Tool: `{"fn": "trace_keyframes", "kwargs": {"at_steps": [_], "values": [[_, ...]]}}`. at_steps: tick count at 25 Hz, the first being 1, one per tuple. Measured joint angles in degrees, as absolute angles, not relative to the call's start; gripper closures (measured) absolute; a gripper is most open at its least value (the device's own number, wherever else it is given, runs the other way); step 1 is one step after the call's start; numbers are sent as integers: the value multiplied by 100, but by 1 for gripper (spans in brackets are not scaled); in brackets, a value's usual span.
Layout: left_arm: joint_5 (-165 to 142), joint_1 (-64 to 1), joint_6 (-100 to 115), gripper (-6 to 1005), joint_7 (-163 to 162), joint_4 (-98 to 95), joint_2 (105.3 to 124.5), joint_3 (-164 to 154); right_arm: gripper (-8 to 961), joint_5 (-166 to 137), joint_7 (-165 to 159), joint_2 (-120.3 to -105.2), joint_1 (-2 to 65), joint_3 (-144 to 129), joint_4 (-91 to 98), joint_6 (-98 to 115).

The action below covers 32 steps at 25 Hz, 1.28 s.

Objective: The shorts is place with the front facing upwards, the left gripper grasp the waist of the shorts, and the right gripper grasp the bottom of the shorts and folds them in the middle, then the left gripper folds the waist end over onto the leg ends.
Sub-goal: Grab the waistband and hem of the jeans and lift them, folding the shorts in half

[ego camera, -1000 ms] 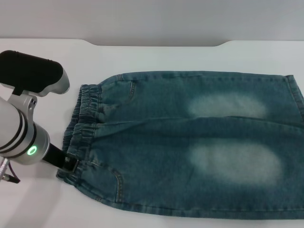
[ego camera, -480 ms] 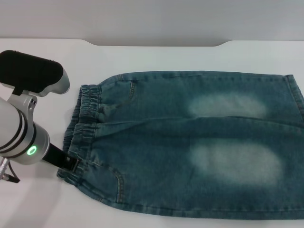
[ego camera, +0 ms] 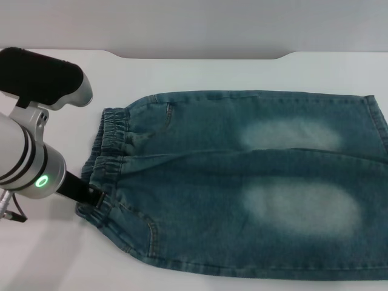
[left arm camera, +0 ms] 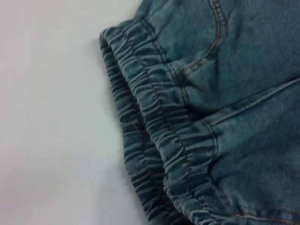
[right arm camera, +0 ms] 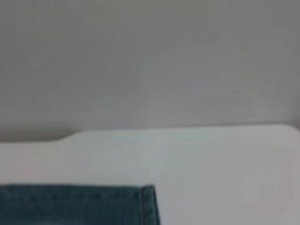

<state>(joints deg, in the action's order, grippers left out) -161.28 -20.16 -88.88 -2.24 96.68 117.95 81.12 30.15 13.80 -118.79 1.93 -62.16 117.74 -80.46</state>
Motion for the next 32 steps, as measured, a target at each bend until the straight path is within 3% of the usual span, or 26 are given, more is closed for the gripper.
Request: {"fn": "trace_keyframes", "kwargs": {"at_steps": [32], "values": [[-16137, -2339, -8937, 960, -8, 9508, 11818, 7998, 347, 4223, 914, -11953, -696, -6610, 10229, -8719]]}}
